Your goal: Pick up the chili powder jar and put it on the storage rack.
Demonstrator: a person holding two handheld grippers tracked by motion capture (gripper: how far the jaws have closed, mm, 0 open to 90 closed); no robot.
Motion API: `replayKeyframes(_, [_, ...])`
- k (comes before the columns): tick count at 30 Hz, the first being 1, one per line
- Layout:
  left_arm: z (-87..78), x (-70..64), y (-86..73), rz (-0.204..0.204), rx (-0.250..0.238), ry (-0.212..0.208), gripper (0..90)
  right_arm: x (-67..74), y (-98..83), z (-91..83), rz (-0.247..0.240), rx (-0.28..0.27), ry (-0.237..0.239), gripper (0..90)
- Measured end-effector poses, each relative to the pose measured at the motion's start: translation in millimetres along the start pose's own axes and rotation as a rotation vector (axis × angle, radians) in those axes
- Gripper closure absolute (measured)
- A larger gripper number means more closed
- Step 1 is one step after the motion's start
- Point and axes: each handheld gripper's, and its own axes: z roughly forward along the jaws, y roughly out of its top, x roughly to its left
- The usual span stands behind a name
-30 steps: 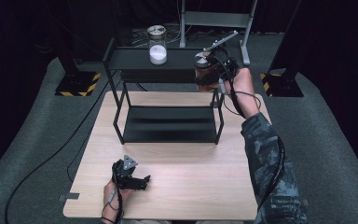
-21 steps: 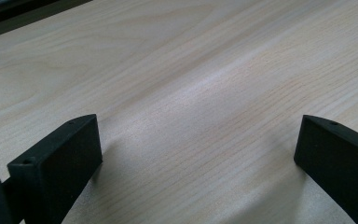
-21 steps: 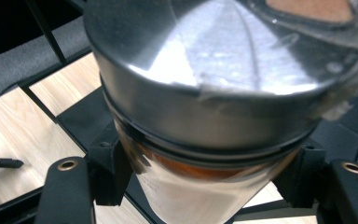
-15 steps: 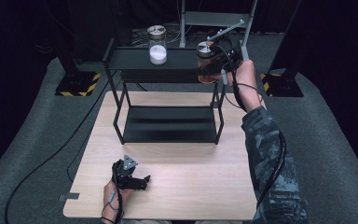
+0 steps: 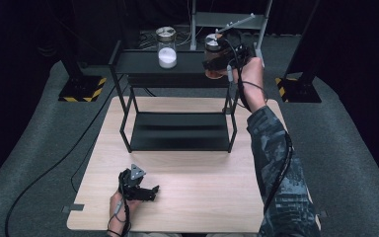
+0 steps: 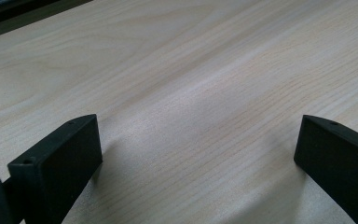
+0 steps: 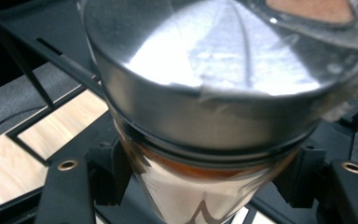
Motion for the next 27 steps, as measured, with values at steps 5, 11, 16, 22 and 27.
replayKeyframes(5, [0.0,0.1,0.0,0.000,0.000,0.000,0.2,4.0,5.7,10.1,0.006,-0.002,-0.015,30.9])
replayKeyframes(11, [-0.1,0.1,0.0,0.001,0.000,-0.001,0.3,3.5,9.7,21.4,0.027,-0.006,-0.026,30.9])
replayKeyframes(16, [-0.1,0.1,-0.1,0.001,0.000,-0.001,0.4,2.6,12.4,28.1,0.048,-0.010,-0.044,30.9])
replayKeyframes(22, [-0.1,0.3,-0.1,0.002,-0.001,-0.002,0.4,0.6,13.6,39.7,0.072,-0.002,-0.063,30.9])
replayKeyframes(27, [-0.1,0.2,-0.1,0.001,-0.001,-0.001,0.5,-1.2,11.2,46.2,0.092,-0.017,-0.073,30.9])
